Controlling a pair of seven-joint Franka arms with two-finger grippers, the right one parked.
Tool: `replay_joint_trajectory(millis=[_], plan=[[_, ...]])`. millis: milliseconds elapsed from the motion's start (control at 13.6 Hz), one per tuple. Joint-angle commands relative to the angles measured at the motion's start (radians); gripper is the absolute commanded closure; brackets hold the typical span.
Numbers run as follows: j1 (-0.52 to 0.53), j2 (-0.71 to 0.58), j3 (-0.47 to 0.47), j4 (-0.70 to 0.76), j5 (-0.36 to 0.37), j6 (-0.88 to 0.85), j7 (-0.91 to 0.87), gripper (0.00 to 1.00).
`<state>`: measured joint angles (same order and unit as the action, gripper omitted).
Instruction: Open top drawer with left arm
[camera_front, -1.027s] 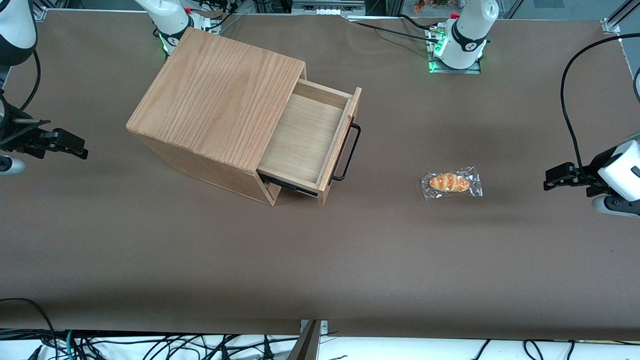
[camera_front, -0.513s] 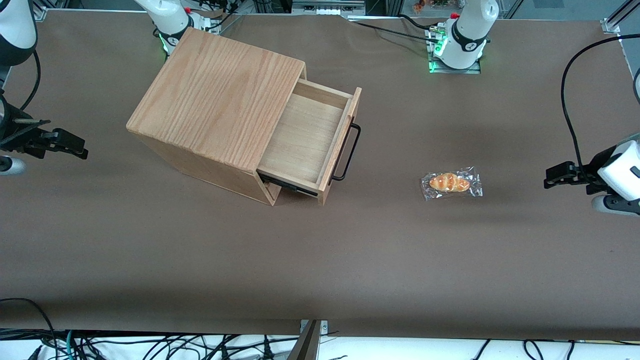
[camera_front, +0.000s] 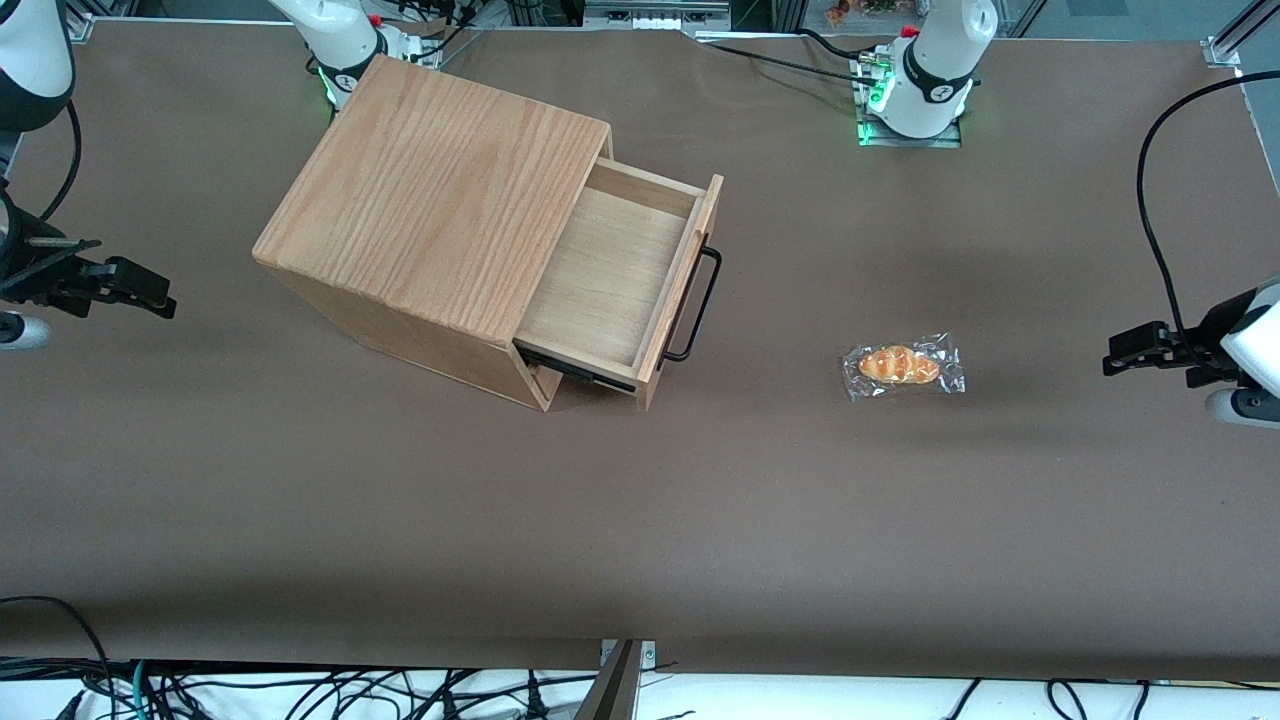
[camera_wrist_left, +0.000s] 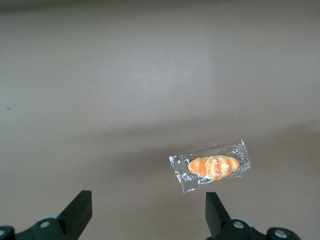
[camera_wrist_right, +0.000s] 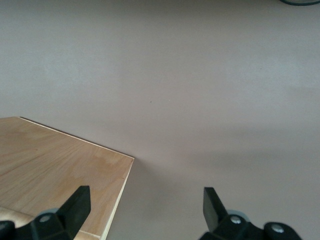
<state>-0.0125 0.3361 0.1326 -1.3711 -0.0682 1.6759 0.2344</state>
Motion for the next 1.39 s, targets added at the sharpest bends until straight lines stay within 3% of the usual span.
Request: replay_joint_trajectory(millis=[0,220,660,1320], plan=[[-0.003,-0.032,0.010,-0.036,-0.030,0.002,0.036,0.00],[-0.014,-0.032,0.010,-0.036,-0.076,-0.014,-0.064,0.00],[-0.017,-0.034,0.009,-0.034,-0.059,-0.027,-0.086,0.00],[-0.027,-0.034,0.004,-0.020,0.053,-0.025,-0.078,0.00]])
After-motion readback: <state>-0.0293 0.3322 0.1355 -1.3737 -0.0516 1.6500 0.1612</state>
